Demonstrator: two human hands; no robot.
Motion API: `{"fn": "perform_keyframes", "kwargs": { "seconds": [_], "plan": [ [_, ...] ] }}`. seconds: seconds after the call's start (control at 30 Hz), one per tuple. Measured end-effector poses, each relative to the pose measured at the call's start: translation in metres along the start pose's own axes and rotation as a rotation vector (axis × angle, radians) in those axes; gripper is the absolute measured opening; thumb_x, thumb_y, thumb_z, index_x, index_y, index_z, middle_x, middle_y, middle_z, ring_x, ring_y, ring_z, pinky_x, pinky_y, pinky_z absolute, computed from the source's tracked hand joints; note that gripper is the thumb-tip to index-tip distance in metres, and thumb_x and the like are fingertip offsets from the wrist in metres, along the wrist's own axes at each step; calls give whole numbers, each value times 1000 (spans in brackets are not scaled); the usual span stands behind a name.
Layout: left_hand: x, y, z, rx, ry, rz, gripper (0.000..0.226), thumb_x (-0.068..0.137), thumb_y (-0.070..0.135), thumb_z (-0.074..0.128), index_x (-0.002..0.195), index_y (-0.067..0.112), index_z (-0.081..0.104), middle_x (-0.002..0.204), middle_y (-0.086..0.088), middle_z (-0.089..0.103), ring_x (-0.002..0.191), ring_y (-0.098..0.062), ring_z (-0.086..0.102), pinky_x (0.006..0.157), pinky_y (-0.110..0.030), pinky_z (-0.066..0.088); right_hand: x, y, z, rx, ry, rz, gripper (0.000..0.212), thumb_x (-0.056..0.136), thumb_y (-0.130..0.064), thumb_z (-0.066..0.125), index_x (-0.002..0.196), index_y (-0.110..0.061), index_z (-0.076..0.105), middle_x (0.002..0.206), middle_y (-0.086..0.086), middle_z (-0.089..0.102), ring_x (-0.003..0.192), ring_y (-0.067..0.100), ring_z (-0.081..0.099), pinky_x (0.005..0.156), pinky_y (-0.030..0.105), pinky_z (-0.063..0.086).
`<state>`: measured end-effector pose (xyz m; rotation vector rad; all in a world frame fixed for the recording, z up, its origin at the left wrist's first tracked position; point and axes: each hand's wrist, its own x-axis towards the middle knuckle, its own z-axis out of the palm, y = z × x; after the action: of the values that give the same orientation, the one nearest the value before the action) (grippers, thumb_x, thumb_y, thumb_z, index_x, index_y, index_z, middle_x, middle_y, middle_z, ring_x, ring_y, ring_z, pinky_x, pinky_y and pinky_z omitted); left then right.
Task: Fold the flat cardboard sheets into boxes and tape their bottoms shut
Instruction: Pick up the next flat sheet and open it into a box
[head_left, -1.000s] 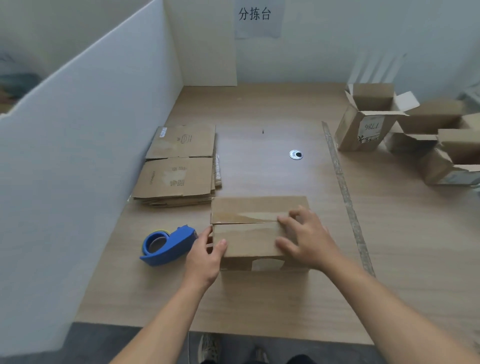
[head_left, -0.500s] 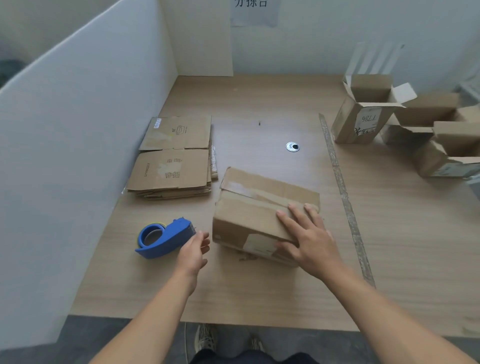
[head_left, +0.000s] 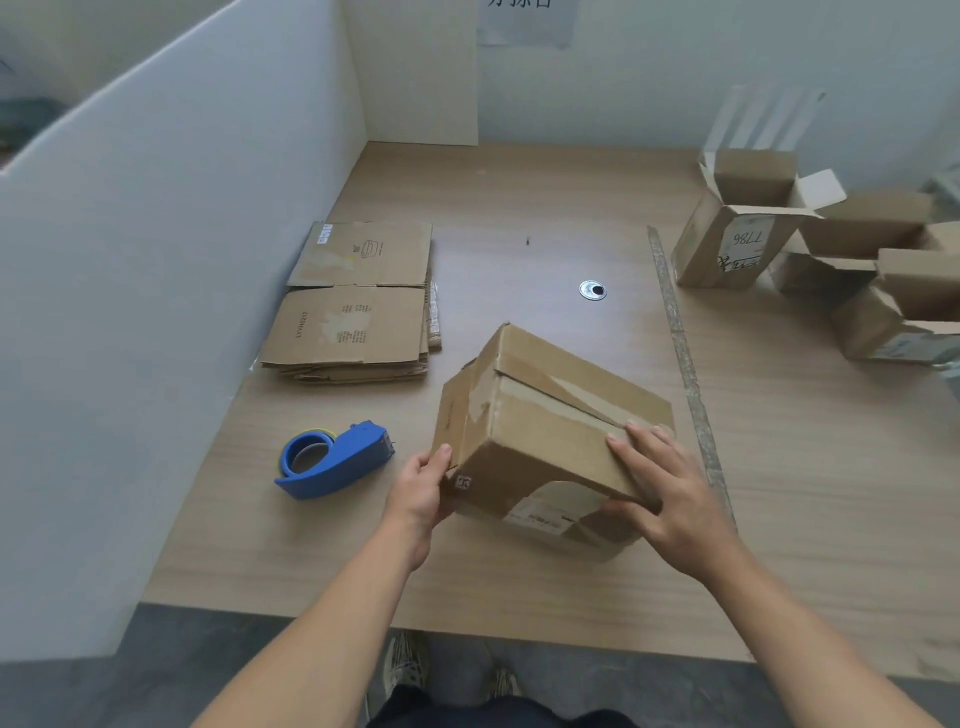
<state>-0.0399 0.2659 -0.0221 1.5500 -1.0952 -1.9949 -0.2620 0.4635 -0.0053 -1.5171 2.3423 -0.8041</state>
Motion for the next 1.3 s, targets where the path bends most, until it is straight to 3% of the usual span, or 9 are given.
{"fn": "perform_keyframes", "kwargs": {
  "seconds": [0.23,0.4,0.47,0.63,0.83,0.93,1.07,1.17,1.3],
  "plan": [
    [-9,-60,-62,150,217,-81,37,97,39,60,129,28,45,109,-7,68,85,-33,68,69,-46,58,-9,-37,32,-243,-323,31,72,88,-59,58,150,-50,23,162,-19,10,149,17,-2,118,50,25],
    [-14,-73,-90,262,304,-79,42,98,36,58,136,31,40,121,-3,62,93,-29,66,66,-43,61,-40,-42,76,-204,-350,7,79,86,-57,58,147,-54,8,163,-14,13,150,25,3,106,56,40],
    [-13,-75,-96,280,309,-76,49,98,35,59,141,37,35,126,1,60,103,-28,64,78,-48,60,-44,-48,85,-244,-372,24,80,86,-55,61,146,-55,8,163,-14,9,150,24,0,104,58,40],
    [-5,-73,-102,464,269,-78,52,92,39,59,142,39,42,132,2,58,114,-25,59,99,-50,51,-24,-76,86,-425,-448,49,63,93,-46,50,147,-41,19,162,-2,-8,150,33,-14,114,70,3],
    [-9,-25,-108,985,352,187,51,97,35,56,143,16,48,146,-9,42,132,-32,38,111,-41,31,-7,-89,97,-374,-419,67,70,89,-72,26,148,-35,17,161,9,-5,147,36,-21,117,55,-12],
    [4,1,-114,1082,392,398,56,95,30,57,147,16,42,146,-9,44,132,-31,37,109,-41,31,-11,-82,109,-390,-362,39,74,86,-71,21,152,-42,7,164,9,-3,145,31,-25,115,52,-17],
    [30,25,-121,1182,393,416,66,95,31,56,154,26,27,145,-9,45,131,-32,36,108,-44,32,-8,-82,107,-335,-401,53,72,91,-70,24,154,-43,4,164,4,-13,146,28,-29,113,46,-25],
    [50,31,-123,1287,383,348,69,97,36,52,156,32,17,141,-14,46,126,-36,41,103,-47,38,-4,-81,102,-270,-396,61,72,84,-71,14,153,-47,14,164,1,-5,148,25,-22,114,42,-21],
    [68,33,-116,1396,337,280,68,100,46,45,156,40,8,130,-20,46,117,-36,47,92,-47,45,-2,-78,103,-295,-331,52,59,85,-66,35,139,-44,47,152,8,36,143,30,16,115,48,5]
  ]
}}
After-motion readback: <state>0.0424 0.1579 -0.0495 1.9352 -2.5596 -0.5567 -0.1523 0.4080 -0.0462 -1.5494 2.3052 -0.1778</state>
